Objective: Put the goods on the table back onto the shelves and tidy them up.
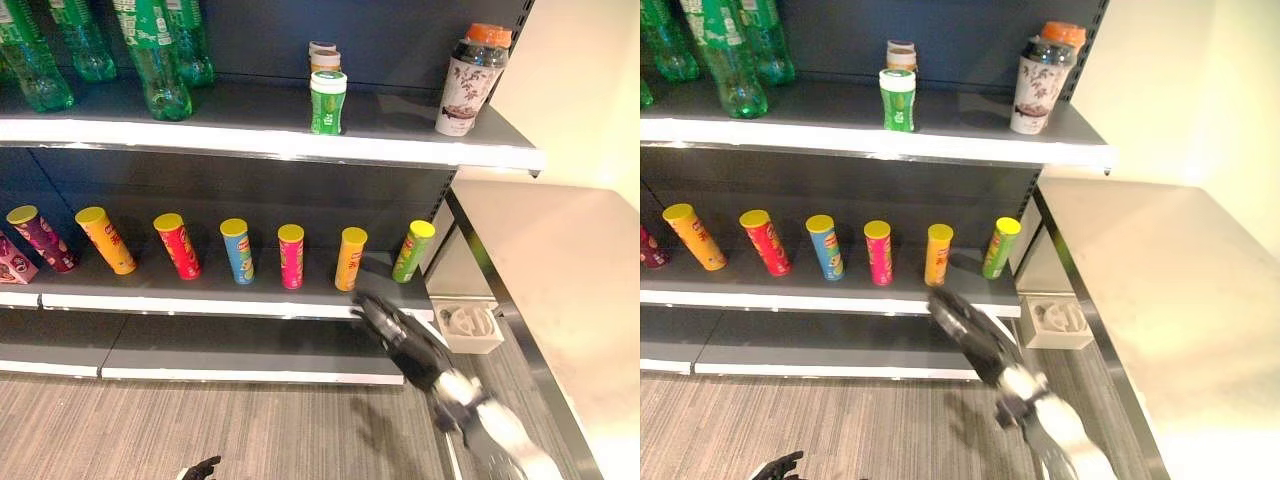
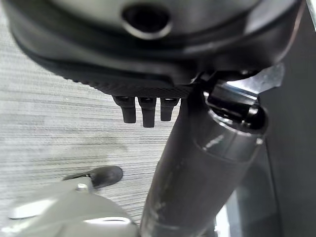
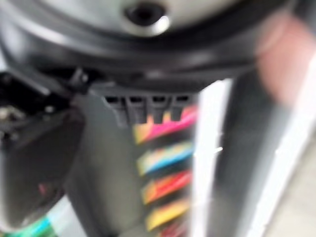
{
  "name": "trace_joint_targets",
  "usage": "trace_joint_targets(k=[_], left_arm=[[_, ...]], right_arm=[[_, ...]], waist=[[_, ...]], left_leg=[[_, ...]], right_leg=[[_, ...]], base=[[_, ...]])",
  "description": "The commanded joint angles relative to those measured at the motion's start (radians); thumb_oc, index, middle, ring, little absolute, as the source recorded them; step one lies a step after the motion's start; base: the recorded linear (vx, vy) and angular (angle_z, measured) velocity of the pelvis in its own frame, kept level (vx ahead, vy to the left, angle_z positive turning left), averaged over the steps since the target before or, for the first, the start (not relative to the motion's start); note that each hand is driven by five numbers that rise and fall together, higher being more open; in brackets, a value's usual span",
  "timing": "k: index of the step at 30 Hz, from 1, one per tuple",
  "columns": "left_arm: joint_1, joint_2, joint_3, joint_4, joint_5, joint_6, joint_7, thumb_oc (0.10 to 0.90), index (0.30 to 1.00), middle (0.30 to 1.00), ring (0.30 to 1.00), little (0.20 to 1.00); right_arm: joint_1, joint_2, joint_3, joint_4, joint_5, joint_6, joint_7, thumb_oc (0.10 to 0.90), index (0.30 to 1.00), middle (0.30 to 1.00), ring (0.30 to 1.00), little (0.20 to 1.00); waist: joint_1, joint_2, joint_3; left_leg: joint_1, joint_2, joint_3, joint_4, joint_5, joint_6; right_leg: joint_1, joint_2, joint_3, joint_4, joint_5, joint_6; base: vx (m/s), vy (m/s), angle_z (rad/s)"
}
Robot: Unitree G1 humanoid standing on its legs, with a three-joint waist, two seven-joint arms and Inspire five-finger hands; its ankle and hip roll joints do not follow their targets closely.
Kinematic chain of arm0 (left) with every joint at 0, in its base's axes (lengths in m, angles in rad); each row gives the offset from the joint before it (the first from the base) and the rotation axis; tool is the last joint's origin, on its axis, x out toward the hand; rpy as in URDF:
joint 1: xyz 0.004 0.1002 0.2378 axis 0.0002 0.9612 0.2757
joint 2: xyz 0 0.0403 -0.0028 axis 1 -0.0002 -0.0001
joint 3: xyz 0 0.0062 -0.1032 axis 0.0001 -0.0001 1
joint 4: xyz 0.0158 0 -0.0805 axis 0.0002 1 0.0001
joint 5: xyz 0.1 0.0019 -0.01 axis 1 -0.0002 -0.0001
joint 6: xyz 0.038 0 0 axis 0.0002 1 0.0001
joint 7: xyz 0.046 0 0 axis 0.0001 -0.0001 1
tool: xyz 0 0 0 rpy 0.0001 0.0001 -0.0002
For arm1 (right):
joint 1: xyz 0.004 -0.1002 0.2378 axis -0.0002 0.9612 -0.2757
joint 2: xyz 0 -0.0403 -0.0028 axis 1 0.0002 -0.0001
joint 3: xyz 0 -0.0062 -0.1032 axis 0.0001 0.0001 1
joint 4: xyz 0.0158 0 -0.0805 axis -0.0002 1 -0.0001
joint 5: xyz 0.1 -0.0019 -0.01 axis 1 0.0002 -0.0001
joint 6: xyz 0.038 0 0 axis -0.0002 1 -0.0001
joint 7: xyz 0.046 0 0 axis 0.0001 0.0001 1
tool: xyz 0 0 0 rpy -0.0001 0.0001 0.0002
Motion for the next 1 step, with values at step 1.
trace_joint_targets(k=[1], left_arm=[[-0.085,0.027,0.008,0.023,0.054,-0.051,-0.024,0.800,0.900,0.900,0.900,0.900]], right_arm=[[-0.130,-0.006,-0.009,-0.006,-0.155,-0.072,0.054,0.800,0.900,0.900,0.900,0.900]], waist=[[0.020,-0.007,-0.001]], left_leg=[[0.023,0.040,0.013,0.004,-0.070,-0.035]], right_leg=[[0.039,-0.033,-0.004,0.011,-0.077,0.054]], base=[[0.00,0.000,0.00]])
